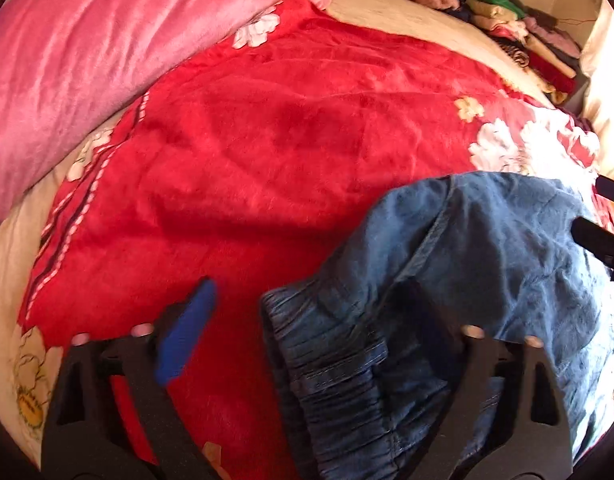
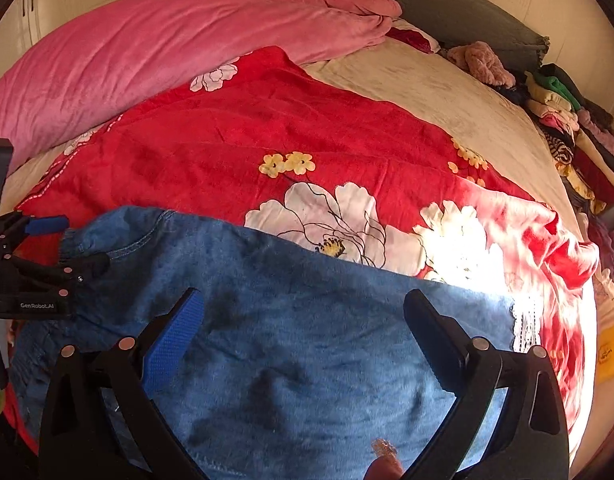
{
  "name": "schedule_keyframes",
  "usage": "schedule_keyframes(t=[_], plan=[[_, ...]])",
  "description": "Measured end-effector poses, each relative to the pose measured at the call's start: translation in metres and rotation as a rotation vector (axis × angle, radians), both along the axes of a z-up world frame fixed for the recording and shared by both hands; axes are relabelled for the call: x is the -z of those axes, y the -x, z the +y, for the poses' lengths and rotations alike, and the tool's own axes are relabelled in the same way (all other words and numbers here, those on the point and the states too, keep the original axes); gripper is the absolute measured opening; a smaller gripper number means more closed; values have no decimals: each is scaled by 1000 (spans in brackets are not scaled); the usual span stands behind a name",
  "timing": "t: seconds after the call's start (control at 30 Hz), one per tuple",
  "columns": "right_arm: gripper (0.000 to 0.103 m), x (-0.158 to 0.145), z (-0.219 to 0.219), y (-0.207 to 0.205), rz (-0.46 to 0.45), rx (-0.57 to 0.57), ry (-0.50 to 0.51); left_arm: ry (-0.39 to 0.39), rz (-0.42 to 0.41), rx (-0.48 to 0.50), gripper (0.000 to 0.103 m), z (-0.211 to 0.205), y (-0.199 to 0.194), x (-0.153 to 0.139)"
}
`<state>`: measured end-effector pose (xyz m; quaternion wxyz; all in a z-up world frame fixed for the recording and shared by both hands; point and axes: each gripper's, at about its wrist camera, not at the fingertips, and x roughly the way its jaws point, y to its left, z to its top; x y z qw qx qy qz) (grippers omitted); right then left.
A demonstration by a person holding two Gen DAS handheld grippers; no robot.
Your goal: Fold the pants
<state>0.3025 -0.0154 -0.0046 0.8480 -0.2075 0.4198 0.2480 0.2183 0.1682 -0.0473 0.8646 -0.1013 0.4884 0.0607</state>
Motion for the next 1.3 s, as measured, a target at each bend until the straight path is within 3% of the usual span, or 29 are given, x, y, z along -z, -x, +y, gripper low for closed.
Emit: schedule_keyframes(t=[0.03,0.07,0.13,0.6,0.63,0.67,0.77,0.83,0.93,1.13,1.3], plan=[[99,2,4,-3,-5,-12,13,31,-18,23,47,0,0,0],[99,5,8,-5,-6,-26,23,30,-23,26,38,-1,0,0],[99,9,14,-10,-7,-50,40,9,-52,42,31,-2,5,-2],[96,29,52,-9,-107,-286,171,-102,-260,104,28,-22,55,-56],[84,31,52,-8,-89,-299,158,-105,-263,110,28,-23,56,-56],[62,31,52,-6,-54,-311,130,-107,-261,111,28,-24,55,-56],[29,31,49,4,-11,-323,56,-141,-264,114,28,-28,55,-54],[17,26,43,12,-19,-318,12,-154,-266,109,28,-27,56,-53],[11,12,23,23,-23,-275,-82,-157,-272,105,28,-26,60,-53],[10,-28,-22,68,-55,-211,-247,-151,-302,124,29,-33,73,-62],[9,-44,-54,111,-30,-185,-350,-161,-333,143,31,-42,94,-75]])
